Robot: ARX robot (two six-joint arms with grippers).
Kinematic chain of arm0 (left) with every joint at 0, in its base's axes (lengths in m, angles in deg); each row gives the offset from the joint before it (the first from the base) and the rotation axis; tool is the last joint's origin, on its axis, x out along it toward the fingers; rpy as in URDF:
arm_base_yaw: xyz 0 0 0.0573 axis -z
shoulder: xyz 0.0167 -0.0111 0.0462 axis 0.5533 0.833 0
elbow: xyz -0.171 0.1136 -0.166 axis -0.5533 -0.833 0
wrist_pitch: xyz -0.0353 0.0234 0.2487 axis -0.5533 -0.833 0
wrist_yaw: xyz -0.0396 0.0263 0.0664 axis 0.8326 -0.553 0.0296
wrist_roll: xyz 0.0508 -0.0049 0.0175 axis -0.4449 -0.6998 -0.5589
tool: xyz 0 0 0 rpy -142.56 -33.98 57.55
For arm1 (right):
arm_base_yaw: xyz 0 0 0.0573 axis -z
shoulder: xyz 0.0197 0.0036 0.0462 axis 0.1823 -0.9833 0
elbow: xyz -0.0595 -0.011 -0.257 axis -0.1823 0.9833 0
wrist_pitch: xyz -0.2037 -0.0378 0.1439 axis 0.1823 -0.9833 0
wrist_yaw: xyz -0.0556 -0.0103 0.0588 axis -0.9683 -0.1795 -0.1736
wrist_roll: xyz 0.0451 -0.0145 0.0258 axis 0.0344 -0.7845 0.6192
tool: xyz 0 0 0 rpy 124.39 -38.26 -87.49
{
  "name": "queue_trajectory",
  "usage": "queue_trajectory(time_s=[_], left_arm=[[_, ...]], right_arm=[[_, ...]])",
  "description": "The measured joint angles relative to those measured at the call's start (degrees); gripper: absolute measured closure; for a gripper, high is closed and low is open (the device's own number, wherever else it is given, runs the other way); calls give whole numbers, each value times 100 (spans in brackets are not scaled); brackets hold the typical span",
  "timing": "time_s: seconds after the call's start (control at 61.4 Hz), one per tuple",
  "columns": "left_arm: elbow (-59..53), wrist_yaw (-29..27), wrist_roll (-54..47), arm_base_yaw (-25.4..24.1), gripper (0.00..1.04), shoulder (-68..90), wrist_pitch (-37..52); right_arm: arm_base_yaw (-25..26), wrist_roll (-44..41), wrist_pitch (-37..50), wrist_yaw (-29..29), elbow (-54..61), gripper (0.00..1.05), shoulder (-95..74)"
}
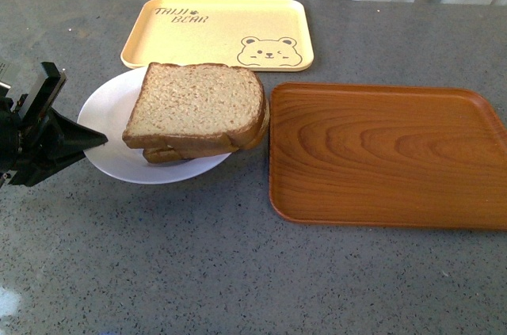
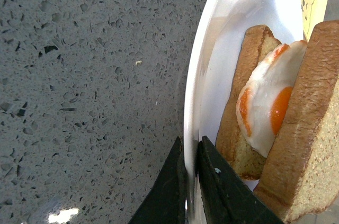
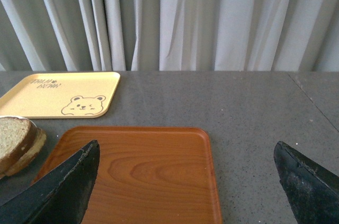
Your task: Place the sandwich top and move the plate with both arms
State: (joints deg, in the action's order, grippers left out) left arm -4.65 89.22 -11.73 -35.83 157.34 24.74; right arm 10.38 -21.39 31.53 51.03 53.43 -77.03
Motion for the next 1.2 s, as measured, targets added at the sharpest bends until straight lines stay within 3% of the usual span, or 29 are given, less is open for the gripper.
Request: queue_trajectory(time_s=[0.667, 1.205], left_arm=[[-354, 584, 1080, -35, 102, -201, 656], [-374, 662, 1840, -13, 102, -330, 981]], right_arm=[[0, 0, 0, 0, 0, 9, 0], [0, 0, 0, 0, 0, 9, 0]])
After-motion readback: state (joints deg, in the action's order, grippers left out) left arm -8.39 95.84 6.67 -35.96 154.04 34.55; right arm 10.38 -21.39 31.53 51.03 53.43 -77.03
